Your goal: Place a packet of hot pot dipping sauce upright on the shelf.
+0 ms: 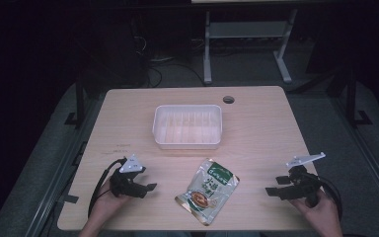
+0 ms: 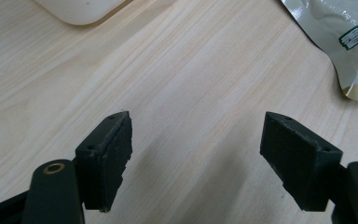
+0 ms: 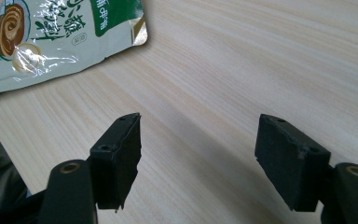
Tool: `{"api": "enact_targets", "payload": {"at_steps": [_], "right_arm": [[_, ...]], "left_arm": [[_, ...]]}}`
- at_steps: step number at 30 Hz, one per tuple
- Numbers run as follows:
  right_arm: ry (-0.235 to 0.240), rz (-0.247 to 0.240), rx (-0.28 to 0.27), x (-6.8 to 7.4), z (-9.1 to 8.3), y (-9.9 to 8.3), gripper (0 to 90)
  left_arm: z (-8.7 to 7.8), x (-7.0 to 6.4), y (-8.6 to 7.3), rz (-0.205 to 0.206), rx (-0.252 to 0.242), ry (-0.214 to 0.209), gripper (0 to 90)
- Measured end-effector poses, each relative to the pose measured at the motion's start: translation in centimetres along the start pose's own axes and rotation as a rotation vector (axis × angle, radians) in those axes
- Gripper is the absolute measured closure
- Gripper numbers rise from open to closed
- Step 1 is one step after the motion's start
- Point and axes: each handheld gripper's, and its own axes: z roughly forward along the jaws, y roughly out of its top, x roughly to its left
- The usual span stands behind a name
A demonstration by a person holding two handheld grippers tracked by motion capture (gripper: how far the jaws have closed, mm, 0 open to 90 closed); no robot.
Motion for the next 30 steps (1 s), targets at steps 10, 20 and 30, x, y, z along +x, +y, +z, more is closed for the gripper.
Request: {"api": "enact_targets", "payload": {"at_steps": [10,20,30], "right_arm": [[0.029,0.018,-0.019,-0.3,0.0,0.3,30.0],[0.039,0.014,0.004,-0.1,0.8,0.7,29.7],[0.057,-0.014,0.027,0.8,1.8,1.4,29.7]], "left_arm": [[0.2,-0.9,0.4,0.028,0.005,-0.047,32.4],[1.3,-3.0,1.7,0.092,0.019,-0.109,39.4],[2.4,-5.0,3.1,0.135,0.019,-0.144,42.6]]}}
